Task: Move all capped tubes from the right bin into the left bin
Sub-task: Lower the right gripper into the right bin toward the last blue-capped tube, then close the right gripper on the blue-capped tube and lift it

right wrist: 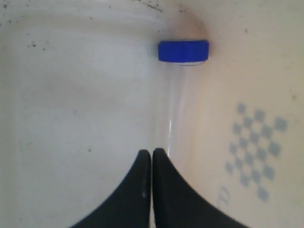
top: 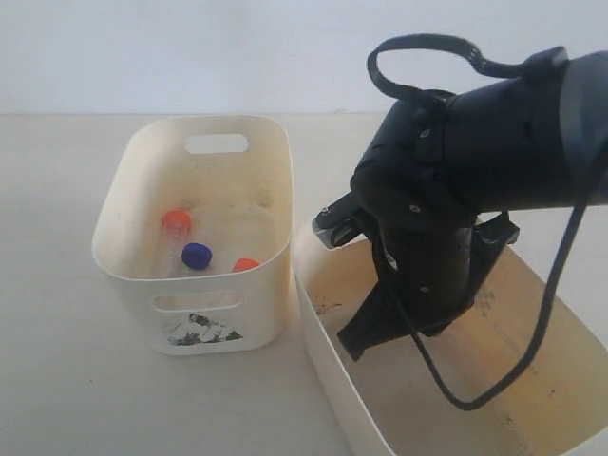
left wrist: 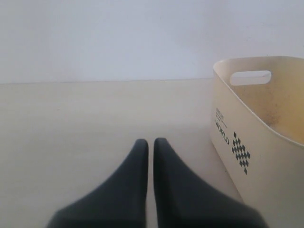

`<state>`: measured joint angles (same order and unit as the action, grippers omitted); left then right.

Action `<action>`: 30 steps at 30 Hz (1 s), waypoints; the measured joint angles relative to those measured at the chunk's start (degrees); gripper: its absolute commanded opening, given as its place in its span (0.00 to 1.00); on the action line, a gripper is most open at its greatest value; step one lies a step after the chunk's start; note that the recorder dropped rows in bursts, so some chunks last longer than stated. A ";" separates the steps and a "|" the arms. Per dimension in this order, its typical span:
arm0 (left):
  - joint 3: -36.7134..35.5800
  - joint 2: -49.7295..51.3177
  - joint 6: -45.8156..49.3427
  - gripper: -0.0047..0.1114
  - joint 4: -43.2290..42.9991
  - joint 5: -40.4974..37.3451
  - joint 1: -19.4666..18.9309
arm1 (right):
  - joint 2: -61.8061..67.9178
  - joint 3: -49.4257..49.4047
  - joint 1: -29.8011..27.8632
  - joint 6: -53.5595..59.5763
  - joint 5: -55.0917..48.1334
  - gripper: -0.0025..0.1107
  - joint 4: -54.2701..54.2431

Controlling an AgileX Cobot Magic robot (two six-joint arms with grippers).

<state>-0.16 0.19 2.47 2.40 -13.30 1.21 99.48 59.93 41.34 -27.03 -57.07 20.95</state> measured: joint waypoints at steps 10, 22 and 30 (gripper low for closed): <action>0.00 0.00 0.00 0.08 0.00 0.00 0.00 | 4.67 0.00 -0.54 0.62 0.22 0.02 -2.39; 0.00 0.00 0.00 0.08 0.00 0.00 0.00 | 7.03 0.00 -0.64 -1.55 -2.05 0.83 0.94; 0.00 0.00 0.00 0.08 0.00 0.00 0.00 | 7.03 0.00 -0.64 -2.77 -1.14 0.86 1.27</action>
<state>-0.16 0.19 2.47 2.40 -13.30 1.21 106.51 59.93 40.70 -29.80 -58.20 22.22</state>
